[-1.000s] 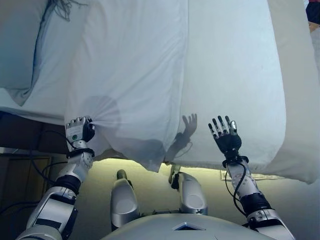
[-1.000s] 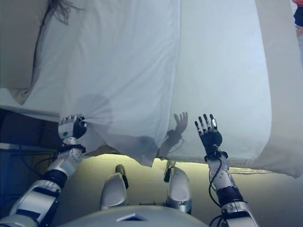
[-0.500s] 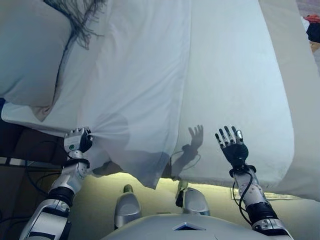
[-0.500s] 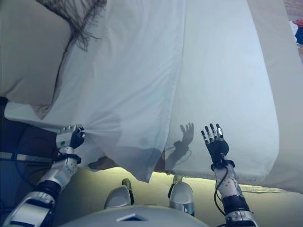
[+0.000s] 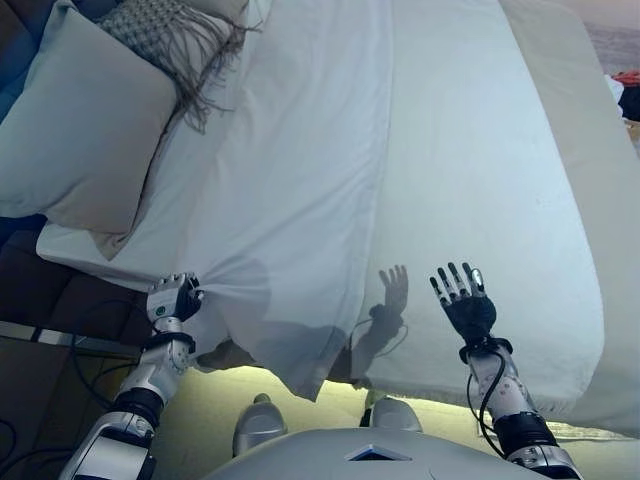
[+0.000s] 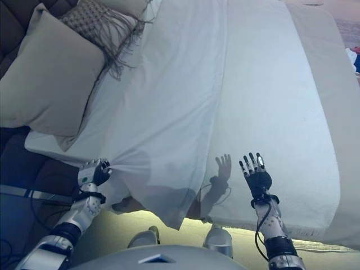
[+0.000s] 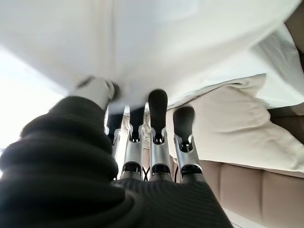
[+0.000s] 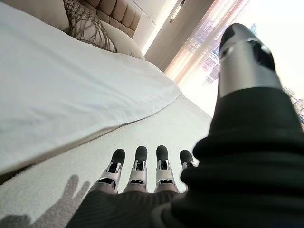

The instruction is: Make the bed neatly

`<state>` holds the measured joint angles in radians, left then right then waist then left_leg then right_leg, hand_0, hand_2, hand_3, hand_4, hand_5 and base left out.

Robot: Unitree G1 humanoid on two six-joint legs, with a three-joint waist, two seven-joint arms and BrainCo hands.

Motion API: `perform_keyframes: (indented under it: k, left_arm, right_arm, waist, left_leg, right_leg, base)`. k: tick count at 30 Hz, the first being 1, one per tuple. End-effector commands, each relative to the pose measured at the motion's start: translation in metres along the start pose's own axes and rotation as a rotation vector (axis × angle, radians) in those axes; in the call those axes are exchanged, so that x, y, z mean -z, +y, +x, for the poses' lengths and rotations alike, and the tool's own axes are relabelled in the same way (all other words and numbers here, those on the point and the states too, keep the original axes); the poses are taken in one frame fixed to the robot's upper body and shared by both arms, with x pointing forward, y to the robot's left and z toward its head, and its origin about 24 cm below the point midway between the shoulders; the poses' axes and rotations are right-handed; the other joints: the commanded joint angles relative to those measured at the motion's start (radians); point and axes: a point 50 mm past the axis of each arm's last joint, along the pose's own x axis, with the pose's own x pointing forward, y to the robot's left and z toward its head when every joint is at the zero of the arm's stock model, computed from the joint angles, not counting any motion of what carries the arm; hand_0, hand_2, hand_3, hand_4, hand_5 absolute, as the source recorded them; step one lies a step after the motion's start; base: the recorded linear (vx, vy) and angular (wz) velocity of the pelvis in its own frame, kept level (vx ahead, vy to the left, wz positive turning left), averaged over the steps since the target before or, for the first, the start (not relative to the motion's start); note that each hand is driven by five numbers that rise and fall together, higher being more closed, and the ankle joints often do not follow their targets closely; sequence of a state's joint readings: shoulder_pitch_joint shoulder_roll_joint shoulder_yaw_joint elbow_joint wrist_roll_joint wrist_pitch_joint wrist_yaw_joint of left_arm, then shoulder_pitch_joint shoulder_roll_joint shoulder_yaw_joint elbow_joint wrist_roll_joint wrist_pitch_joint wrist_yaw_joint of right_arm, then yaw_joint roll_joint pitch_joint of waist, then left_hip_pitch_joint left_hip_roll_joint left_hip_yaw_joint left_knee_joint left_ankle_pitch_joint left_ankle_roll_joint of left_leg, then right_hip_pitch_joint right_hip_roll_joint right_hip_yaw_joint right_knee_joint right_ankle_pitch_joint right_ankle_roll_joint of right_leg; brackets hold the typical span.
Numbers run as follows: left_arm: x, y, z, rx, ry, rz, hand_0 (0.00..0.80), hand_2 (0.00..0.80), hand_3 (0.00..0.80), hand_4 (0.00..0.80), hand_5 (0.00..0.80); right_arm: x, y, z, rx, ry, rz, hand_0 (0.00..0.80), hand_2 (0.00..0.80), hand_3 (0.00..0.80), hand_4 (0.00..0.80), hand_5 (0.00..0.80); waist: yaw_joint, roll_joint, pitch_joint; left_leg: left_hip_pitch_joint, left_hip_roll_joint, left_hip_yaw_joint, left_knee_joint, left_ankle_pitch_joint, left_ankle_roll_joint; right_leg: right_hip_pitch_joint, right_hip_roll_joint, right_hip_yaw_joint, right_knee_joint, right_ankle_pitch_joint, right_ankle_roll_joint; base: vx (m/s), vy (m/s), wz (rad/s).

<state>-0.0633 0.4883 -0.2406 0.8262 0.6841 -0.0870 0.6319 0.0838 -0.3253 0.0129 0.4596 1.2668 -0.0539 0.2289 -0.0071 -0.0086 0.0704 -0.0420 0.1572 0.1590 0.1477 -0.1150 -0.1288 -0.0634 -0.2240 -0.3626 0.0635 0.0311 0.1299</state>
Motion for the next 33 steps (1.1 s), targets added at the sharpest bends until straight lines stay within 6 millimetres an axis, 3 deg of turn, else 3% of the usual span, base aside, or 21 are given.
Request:
perform_keyframes:
  k: [1, 10, 13, 17, 24, 29, 33]
  left_arm:
    - [0.041, 0.024, 0.0, -0.097, 0.113, 0.064, 0.0, 0.0, 0.0, 0.0, 0.0]
    - [0.041, 0.018, -0.006, -0.076, 0.159, -0.083, 0.0, 0.0, 0.0, 0.0, 0.0]
    - [0.034, 0.016, -0.007, -0.042, 0.15, -0.289, 0.0, 0.0, 0.0, 0.0, 0.0]
    - [0.01, 0.01, -0.009, 0.104, 0.067, -0.652, 0.0, 0.0, 0.0, 0.0, 0.0]
    - [-0.009, 0.002, -0.024, 0.261, 0.027, -1.061, 0.0, 0.0, 0.0, 0.0, 0.0]
    - [-0.014, 0.0, -0.028, 0.286, 0.02, -1.128, 0.0, 0.0, 0.0, 0.0, 0.0]
    - [-0.022, 0.006, -0.023, 0.274, -0.007, -1.141, 0.0, 0.0, 0.0, 0.0, 0.0]
  right_arm:
    - [-0.002, 0.006, -0.002, -0.015, -0.074, 0.042, 0.0, 0.0, 0.0, 0.0, 0.0]
    - [0.005, 0.011, -0.001, -0.01, -0.096, 0.074, 0.0, 0.0, 0.0, 0.0, 0.0]
    - [0.006, 0.01, -0.002, 0.008, -0.102, 0.051, 0.0, 0.0, 0.0, 0.0, 0.0]
    - [0.009, 0.009, -0.004, 0.017, -0.088, -0.064, 0.0, 0.0, 0.0, 0.0, 0.0]
    - [0.023, 0.002, -0.009, 0.023, -0.034, -0.043, 0.0, 0.0, 0.0, 0.0, 0.0]
    - [0.026, -0.004, -0.011, 0.063, 0.0, -0.017, 0.0, 0.0, 0.0, 0.0, 0.0]
    - [0.024, -0.005, -0.013, 0.061, -0.004, -0.011, 0.0, 0.0, 0.0, 0.0, 0.0]
  waist:
    - [0.052, -0.058, -0.017]
    - [0.053, -0.063, -0.032]
    - [0.057, -0.054, -0.038]
    - [0.07, -0.043, -0.038]
    - [0.095, -0.039, -0.04]
    - [0.094, -0.034, -0.035]
    - [0.098, -0.041, -0.036]
  left_leg:
    - [-0.061, 0.016, 0.015, -0.032, 0.115, 0.014]
    - [-0.02, 0.011, 0.017, -0.055, 0.113, 0.024]
    - [-0.012, 0.01, 0.012, -0.063, 0.116, 0.026]
    - [0.006, 0.009, 0.001, -0.083, 0.122, 0.03]
    - [0.011, 0.007, -0.022, -0.085, 0.131, 0.039]
    - [0.01, 0.028, -0.048, -0.086, 0.149, 0.033]
    - [0.01, 0.05, -0.067, -0.127, 0.184, 0.011]
  right_leg:
    - [0.005, -0.116, 0.043, 0.006, 0.055, 0.115]
    - [0.023, -0.108, 0.051, 0.0, 0.056, 0.109]
    - [0.027, -0.101, 0.054, 0.001, 0.05, 0.102]
    - [0.041, -0.089, 0.05, 0.003, 0.046, 0.092]
    - [0.051, -0.067, 0.052, 0.018, 0.029, 0.072]
    - [0.058, -0.022, 0.067, 0.035, -0.007, 0.047]
    - [0.077, 0.01, 0.05, 0.016, -0.015, 0.033]
  base:
    - [0.031, -0.041, 0.06]
    - [0.015, -0.062, 0.08]
    - [-0.007, -0.03, 0.0]
    - [-0.018, -0.047, 0.02]
    - [-0.04, -0.101, 0.03]
    - [-0.048, -0.118, 0.06]
    - [-0.066, -0.133, 0.12]
